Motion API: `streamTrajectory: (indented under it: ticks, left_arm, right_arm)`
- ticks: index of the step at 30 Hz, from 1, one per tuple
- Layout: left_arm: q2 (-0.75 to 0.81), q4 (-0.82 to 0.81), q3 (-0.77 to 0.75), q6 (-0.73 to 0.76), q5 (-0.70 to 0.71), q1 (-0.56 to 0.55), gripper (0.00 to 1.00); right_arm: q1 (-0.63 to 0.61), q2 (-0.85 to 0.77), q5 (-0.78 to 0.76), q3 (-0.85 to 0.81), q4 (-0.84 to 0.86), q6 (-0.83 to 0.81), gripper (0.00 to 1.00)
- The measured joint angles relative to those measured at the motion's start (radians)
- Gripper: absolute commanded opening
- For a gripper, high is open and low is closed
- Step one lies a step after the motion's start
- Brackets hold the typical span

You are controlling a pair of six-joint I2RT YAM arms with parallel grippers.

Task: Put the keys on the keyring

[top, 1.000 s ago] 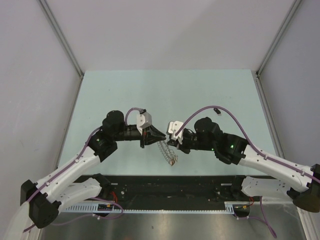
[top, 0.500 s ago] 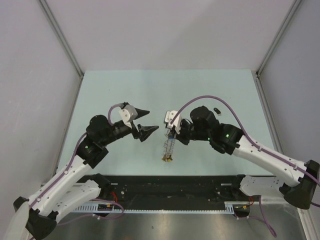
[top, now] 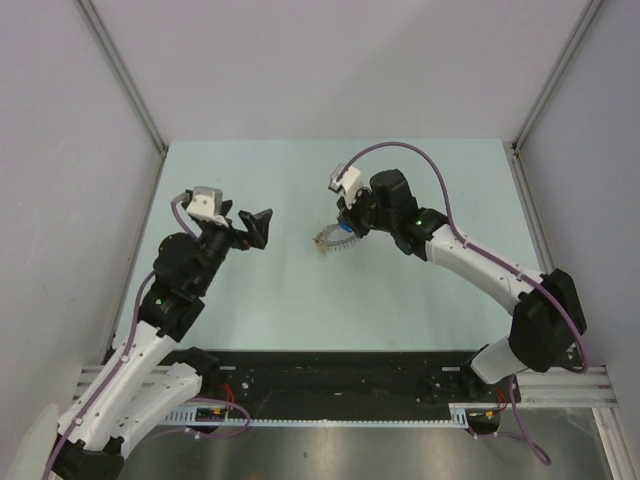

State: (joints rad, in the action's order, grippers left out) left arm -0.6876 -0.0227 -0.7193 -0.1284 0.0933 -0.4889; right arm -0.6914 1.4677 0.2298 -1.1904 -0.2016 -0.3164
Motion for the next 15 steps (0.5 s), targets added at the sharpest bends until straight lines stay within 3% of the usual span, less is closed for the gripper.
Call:
streamTrajectory:
  ticks: [9, 15]
  left_arm:
    - [0.037, 0.019, 0.000, -0.052, 0.092, 0.034, 1.00]
    - [0.055, 0.027, 0.000, -0.055, 0.113, 0.034, 1.00]
  right_arm:
    - [0.054, 0.151, -0.017, -0.003, 0.076, 0.130, 0.00]
    - [0.050, 0.142, -0.030, 0.150, 0.111, 0.245, 0.03]
